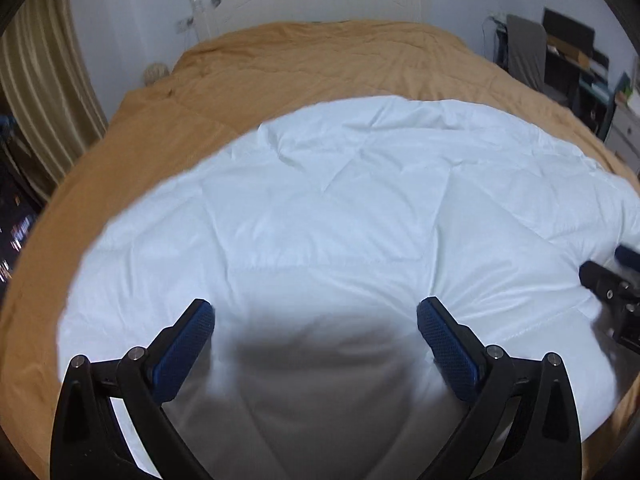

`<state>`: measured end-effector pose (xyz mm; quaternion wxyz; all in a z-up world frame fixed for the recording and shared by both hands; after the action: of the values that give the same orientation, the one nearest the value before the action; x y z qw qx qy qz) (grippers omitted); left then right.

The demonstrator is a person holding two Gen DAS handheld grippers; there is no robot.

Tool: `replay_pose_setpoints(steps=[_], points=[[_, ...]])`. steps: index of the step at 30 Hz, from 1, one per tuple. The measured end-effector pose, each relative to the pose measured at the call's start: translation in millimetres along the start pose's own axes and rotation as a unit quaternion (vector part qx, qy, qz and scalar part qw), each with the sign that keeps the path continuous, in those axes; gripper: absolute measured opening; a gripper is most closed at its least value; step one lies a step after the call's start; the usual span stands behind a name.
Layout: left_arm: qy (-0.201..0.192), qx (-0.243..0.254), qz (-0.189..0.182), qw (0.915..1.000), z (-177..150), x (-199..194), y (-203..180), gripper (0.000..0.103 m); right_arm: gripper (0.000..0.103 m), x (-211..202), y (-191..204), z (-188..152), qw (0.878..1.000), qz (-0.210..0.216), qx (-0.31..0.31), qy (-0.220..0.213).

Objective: Fold large clothes

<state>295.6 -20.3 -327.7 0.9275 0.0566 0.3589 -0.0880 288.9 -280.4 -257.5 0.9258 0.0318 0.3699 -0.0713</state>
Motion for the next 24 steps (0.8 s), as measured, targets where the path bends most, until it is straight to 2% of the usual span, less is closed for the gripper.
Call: replay_pose_setpoints(steps=[2, 4, 6, 8, 10, 12, 14, 16, 18, 21, 24], points=[[0.009, -0.032, -0.006, 0.9994, -4, 4, 14, 0.103, 0.086, 2, -25, -7, 1.000, -0.019, -0.002, -0.013], [0.000, -0.026, 0.020, 0.9995, -8, 0, 27, 0.103, 0.087, -1, -47, -12, 0.999, -0.034, 0.015, -0.006], [-0.004, -0.025, 0.029, 0.9993, -16, -7, 26, 0.103, 0.087, -3, -71, -14, 0.998, -0.046, 0.035, 0.000], [-0.005, -0.031, 0.040, 0.9987, -21, -6, 43, 0.103, 0.087, -5, -91, -17, 0.997, -0.065, 0.045, 0.001], [0.000, -0.041, 0.064, 0.9971, -23, -8, 63, 0.103, 0.087, -11, -102, -19, 0.994, -0.090, 0.055, 0.003], [0.004, -0.072, 0.086, 0.9937, -22, -20, 75, 0.102, 0.087, -26, -99, -17, 0.992, -0.109, 0.060, -0.008], [-0.003, -0.105, 0.050, 0.9932, -16, -31, 70, 0.102, 0.087, -43, -80, -10, 0.994, -0.092, 0.050, -0.041], [0.001, -0.108, 0.001, 0.9942, -19, -40, 46, 0.102, 0.088, -57, -53, -8, 0.995, -0.068, 0.029, -0.060], [0.025, -0.086, 0.002, 0.9960, -26, -31, 32, 0.103, 0.092, -52, -35, -15, 0.997, -0.053, 0.007, -0.052], [0.005, -0.081, -0.006, 0.9967, -34, -29, 31, 0.103, 0.101, -34, -34, -37, 0.997, -0.058, -0.023, -0.037], [0.002, -0.092, -0.029, 0.9953, -35, -26, 37, 0.103, 0.103, -30, -59, -45, 0.998, -0.055, 0.015, -0.026]])
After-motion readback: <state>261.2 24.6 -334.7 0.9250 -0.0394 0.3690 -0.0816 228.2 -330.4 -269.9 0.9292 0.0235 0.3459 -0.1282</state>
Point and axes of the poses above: each gripper's, at about its wrist camera, not at the fingertips, and x roughly the way its jaws point, y to its left, z to its top, the point moved 7 cm from there along x, roughly the way its jaws point, and after that the axes turned 8 degrees about -y, right-handed, at the moved point
